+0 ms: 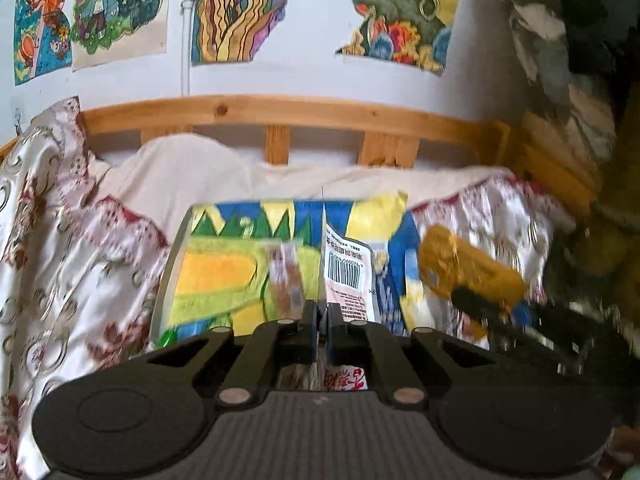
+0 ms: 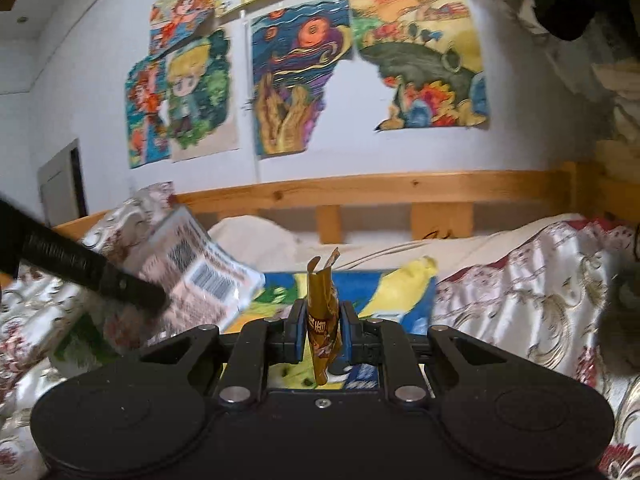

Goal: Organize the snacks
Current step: 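Release the gold bag into the tray while the left gripper lowers the white packet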

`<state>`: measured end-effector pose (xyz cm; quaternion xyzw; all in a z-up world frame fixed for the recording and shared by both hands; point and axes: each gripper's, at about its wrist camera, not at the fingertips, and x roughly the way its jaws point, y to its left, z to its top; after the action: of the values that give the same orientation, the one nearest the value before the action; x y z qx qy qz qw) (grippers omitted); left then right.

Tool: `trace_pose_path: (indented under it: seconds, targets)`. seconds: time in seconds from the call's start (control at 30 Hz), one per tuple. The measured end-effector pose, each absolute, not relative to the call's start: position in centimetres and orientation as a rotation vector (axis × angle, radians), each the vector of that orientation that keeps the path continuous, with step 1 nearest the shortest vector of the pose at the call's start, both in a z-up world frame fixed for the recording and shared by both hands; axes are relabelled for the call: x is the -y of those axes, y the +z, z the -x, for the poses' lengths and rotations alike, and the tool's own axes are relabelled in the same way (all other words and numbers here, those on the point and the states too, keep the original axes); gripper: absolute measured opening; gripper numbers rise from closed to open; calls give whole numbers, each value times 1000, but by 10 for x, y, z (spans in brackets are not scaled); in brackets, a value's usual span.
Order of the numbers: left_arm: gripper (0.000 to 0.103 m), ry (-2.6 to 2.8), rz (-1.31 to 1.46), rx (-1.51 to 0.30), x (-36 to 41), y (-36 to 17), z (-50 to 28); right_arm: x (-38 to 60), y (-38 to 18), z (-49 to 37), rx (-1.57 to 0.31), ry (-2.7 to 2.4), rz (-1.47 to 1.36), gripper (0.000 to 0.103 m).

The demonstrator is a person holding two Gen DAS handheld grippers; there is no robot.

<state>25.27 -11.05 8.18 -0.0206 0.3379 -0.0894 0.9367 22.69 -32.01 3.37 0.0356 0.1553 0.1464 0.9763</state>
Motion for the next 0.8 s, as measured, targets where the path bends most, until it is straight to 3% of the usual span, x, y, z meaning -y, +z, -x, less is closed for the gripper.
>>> trace_pose_path:
  seconds: [0.27, 0.8]
  targets:
    - [4, -187, 104, -644, 134, 70, -315, 327, 22, -259, -269, 228, -14, 18]
    - [4, -226, 245, -704, 149, -19, -404, 327, -31, -318, -375, 205, 2, 18]
